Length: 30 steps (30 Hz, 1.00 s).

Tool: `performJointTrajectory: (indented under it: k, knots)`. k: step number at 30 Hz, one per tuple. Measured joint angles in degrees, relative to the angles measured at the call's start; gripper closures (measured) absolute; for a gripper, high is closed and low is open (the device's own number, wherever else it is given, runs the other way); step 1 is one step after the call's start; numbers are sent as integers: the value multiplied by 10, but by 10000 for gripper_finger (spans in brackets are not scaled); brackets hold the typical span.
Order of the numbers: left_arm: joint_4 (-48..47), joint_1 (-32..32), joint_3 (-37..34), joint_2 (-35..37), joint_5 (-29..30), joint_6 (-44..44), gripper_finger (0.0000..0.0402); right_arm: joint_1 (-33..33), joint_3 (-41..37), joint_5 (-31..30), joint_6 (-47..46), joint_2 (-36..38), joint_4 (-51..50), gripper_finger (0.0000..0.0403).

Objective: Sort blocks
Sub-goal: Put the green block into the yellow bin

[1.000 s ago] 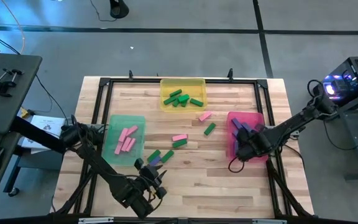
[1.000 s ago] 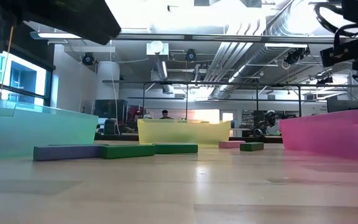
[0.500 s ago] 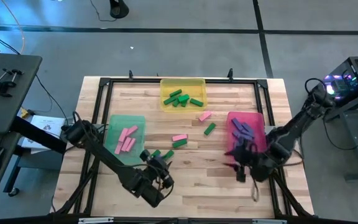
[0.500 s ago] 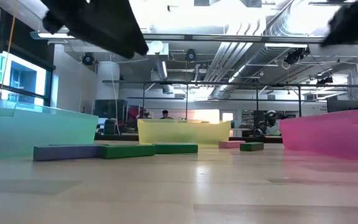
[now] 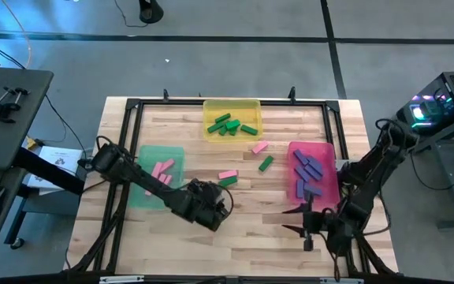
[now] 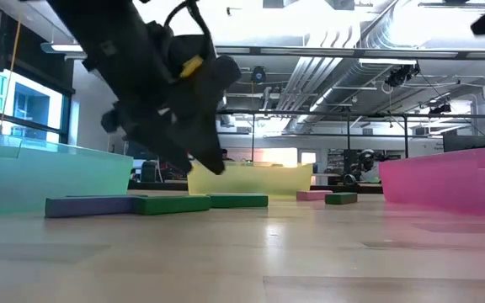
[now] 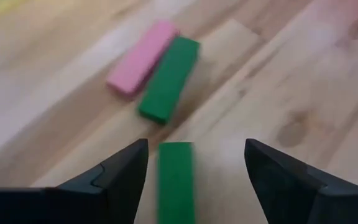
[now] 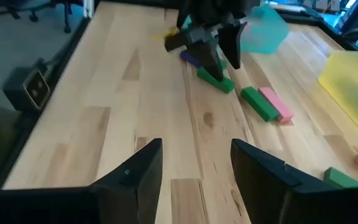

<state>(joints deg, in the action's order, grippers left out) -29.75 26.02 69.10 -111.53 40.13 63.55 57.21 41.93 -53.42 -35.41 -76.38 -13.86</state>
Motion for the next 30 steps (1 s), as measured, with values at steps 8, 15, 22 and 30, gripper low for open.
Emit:
performJointTrajectory:
  k: [8,15,22,30]
  knots:
    - [44,-6,-41,0,-51,-23,160,0,0,0,-6,-34,4,229]
    - [61,-6,-45,-33,-56,-38,201,0,0,0,-3,-35,9,229]
    - [67,-7,-38,-43,-69,-62,300,0,0,0,-3,-35,11,229]
    - [-121,-27,60,2,-105,-158,330,-2,0,0,-2,-35,11,229]
